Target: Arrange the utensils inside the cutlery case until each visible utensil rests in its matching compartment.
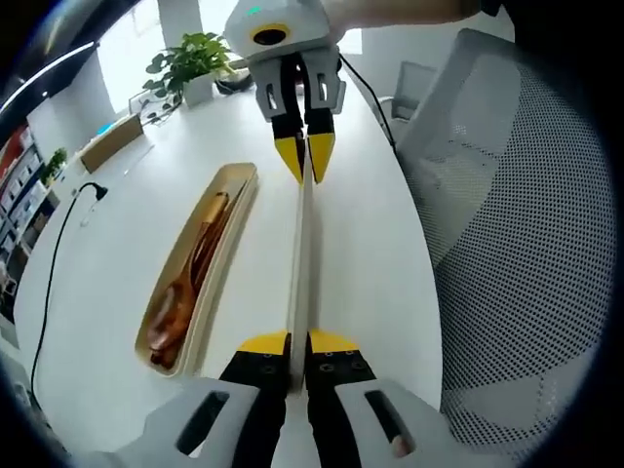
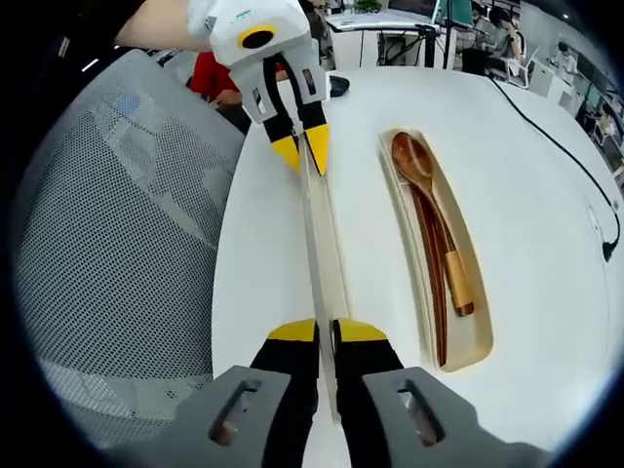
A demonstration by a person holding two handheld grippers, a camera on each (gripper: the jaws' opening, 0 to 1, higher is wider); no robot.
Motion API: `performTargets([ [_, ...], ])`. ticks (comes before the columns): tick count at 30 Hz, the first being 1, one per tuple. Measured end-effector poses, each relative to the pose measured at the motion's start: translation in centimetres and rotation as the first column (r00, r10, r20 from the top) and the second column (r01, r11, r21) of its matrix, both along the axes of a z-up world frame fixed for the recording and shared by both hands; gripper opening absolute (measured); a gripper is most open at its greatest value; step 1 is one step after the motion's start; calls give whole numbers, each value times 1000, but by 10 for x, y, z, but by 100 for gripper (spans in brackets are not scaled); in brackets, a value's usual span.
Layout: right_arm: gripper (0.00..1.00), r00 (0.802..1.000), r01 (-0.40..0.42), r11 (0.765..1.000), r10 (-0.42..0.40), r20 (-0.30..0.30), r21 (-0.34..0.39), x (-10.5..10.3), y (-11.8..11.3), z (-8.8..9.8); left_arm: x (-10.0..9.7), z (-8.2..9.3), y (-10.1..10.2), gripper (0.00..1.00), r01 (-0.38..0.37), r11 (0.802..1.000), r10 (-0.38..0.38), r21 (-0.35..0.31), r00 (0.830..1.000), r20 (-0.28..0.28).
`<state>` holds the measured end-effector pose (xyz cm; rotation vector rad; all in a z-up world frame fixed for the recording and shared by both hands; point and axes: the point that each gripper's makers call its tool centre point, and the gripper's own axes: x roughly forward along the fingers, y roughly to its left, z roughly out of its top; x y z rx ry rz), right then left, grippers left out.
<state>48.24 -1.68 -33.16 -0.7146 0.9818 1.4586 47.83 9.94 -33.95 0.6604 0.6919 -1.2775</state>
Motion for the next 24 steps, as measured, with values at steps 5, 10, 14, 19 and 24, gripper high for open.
performTargets([
  [5,4,999,45,999,-45,10,-11,6,-1,0,-6,2,-2,5,-10,1000,9,-5,998,-64],
  [10,8,991,38,999,-37,132,-4,14,0,5,-16,2,-5,4,-69,997,58,-46,978,-201],
  [14,11,966,24,1000,-26,256,12,16,0,11,-24,4,-7,4,-104,992,83,-65,960,-268],
  [19,19,907,10,995,-50,418,98,15,3,32,-31,10,-10,4,-192,977,141,-90,904,-403],
  [24,44,837,-139,989,89,540,53,-3,10,34,-36,18,-12,4,-234,966,153,-114,866,-476],
])
